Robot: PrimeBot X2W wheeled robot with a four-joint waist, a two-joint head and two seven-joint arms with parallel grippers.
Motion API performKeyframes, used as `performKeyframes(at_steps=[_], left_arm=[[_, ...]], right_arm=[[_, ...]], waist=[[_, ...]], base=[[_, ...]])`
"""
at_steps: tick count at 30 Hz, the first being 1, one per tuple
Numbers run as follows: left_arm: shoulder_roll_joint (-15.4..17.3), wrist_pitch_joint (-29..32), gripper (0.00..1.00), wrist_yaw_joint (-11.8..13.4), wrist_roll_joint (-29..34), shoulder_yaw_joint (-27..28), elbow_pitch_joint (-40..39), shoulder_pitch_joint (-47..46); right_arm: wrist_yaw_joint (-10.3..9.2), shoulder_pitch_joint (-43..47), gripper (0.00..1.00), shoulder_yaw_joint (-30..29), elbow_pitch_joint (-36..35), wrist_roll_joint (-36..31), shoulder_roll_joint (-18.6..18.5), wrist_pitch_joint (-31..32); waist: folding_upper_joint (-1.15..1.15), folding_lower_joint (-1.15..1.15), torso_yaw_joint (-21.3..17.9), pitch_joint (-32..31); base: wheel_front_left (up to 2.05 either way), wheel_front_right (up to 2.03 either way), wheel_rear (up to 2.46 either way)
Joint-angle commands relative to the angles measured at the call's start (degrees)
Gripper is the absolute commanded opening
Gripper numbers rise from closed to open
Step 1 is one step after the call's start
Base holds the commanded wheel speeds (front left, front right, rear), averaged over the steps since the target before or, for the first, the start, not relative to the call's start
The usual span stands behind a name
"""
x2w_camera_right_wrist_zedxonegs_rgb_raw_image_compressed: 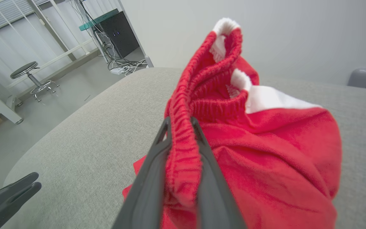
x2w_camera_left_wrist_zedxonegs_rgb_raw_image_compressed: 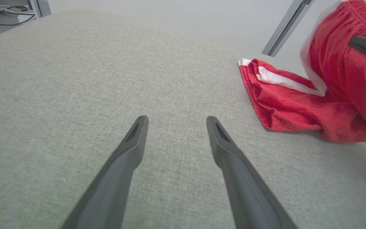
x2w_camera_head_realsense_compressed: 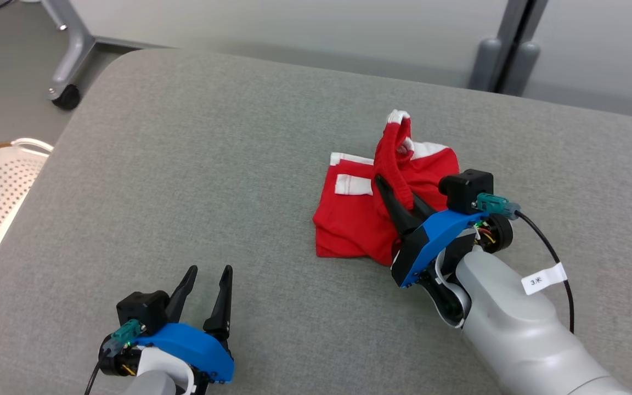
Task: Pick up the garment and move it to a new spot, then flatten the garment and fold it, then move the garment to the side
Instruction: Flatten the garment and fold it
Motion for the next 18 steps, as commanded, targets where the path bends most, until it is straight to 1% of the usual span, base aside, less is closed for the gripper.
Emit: performKeyframes(at_steps=[1,2,5,7,9,12,13,16,18], left_arm=[[0.03,-0.13,1.0,-0.06,-0.55,-0.13,0.32,-0.93],[0.02,-0.13,1.0,-0.06,-0.5,-0.15,0.45,-1.1],[0.29,-0.14,1.0,-0.06,-0.55,0.67,0.34,-1.35],[0.44,-0.13,1.0,-0.06,-0.05,1.34,-0.31,-1.35],[0.73,-0.13,1.0,-0.06,0.56,2.62,-1.1,-1.2],[0.76,-0.14,1.0,-0.06,2.26,4.52,-2.8,-0.88],[0.75,-0.13,1.0,-0.06,3.85,6.38,-4.24,-0.51],[0.51,-0.13,1.0,-0.06,6.3,8.56,-5.91,0.29],[0.37,-0.13,1.0,-0.06,7.78,9.86,-6.6,0.83]], right_arm=[[0.01,-1.36,0.73,0.98,1.86,0.1,-0.31,0.03],[0.01,-1.64,1.0,1.37,2.46,0.56,-0.31,0.02],[0.01,-1.43,1.0,3.54,0.37,2.5,-0.33,0.01],[0.01,-0.75,1.0,4.09,-2.06,2.7,-0.35,0.01],[0.01,0.06,1.0,2.87,-3.87,1.6,-0.42,0.0],[0.01,1.13,1.0,-2.89,-4.59,-4.12,-0.39,0.01],[0.01,2.85,1.0,-8.37,-5.56,-9.06,-0.35,0.0],[0.01,6.82,1.0,-16.52,-8.18,-15.65,-0.22,0.01],[0.01,9.62,1.0,-20.57,-10.68,-19.09,-0.19,0.0]], waist=[[0.0,0.01,2.85,1.66],[0.0,0.01,3.32,1.65],[0.0,0.01,2.85,1.44],[0.0,0.01,1.43,1.34],[0.0,0.01,-0.58,1.14],[0.0,0.01,-3.83,0.91],[0.0,0.01,-6.01,0.69],[0.0,0.01,-8.91,0.4],[0.0,0.01,-10.49,0.18]], base=[[0.0,0.0,0.0],[0.0,0.0,0.0],[0.0,0.0,0.0],[0.0,0.0,0.0],[0.0,0.0,0.0],[0.0,0.0,0.0],[0.0,0.0,0.0],[0.0,0.0,0.0],[0.0,0.0,0.0]])
